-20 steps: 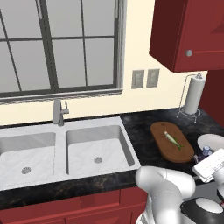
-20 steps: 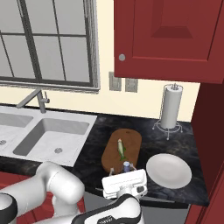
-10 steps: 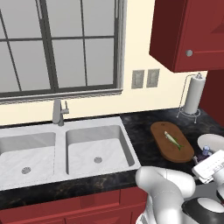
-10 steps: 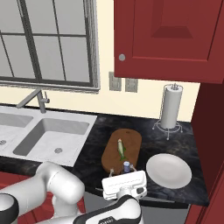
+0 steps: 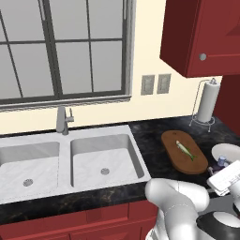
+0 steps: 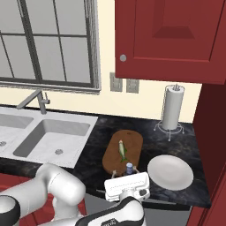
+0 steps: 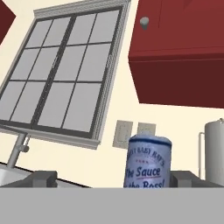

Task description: Pick the fish from the plate and place it on the cutting board. Then pick the condiment bottle from the cabinet and place it next to the cutting board.

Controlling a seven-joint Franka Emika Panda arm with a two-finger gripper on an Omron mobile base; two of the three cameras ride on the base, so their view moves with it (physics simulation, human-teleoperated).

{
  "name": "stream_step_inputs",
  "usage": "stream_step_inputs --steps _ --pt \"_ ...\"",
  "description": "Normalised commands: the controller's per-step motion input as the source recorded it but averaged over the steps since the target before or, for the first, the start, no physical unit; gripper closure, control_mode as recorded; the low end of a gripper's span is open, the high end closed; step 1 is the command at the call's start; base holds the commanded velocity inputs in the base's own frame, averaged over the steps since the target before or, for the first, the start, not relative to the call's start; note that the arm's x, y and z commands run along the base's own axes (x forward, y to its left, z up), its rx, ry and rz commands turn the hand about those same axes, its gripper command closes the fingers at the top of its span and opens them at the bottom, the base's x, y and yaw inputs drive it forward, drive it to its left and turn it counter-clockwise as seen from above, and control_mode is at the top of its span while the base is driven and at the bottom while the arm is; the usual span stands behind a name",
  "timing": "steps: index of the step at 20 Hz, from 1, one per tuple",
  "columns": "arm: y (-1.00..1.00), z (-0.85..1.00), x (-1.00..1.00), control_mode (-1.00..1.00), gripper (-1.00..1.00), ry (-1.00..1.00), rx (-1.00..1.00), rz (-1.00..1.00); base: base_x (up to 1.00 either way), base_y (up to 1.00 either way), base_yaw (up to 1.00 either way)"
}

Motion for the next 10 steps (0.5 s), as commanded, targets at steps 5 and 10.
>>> stream_step_inputs --steps 5,10 --pt "-0.12 0.0 0.0 -1.0 -1.0 0.0 0.0 0.0 0.0 0.0 0.0" --pt "0.0 0.0 0.0 -1.0 -1.0 -0.01 0.0 0.0 0.0 0.0 0.0"
